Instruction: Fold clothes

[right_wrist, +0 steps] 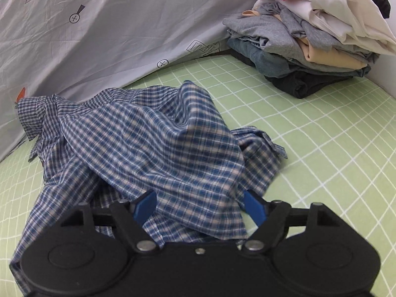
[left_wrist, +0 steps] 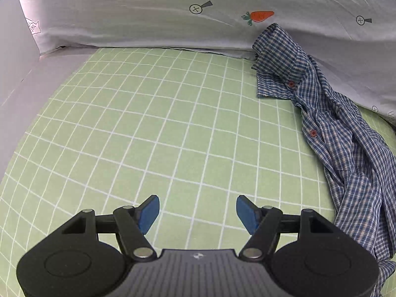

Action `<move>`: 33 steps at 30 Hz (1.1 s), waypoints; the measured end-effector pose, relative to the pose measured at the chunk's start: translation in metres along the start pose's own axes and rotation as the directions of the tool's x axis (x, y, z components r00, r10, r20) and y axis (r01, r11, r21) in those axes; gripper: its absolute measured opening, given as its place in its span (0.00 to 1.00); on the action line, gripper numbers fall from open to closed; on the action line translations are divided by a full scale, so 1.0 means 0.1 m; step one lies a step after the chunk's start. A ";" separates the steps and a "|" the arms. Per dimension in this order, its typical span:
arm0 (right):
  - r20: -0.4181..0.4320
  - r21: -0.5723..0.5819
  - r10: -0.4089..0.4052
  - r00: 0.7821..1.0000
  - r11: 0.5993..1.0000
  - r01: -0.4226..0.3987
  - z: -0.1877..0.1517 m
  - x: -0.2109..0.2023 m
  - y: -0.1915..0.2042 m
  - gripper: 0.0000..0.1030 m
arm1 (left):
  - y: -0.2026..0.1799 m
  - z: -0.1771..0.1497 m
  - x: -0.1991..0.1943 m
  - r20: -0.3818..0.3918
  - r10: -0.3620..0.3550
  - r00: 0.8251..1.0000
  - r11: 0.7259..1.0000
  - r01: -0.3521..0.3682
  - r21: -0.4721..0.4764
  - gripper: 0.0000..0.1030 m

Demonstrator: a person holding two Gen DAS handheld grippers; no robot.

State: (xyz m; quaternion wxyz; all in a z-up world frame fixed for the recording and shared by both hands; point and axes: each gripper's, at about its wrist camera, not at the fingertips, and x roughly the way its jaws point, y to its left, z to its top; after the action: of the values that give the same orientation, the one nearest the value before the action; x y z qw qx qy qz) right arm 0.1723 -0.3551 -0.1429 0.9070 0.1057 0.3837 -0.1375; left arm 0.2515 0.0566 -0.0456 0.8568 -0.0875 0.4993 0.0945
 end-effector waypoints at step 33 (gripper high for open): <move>-0.032 0.193 0.553 0.833 0.821 -0.538 0.13 -0.57 0.74 0.83 | 0.01 -0.32 -0.37 0.046 -0.064 0.997 0.997 0.065 -0.028 0.72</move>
State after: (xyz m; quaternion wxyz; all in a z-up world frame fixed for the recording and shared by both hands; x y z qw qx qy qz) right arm 0.1670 -0.2795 -0.0864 0.8779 0.2966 0.3626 0.0991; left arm 0.2065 0.0475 -0.0286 0.8691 -0.1143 0.4752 0.0761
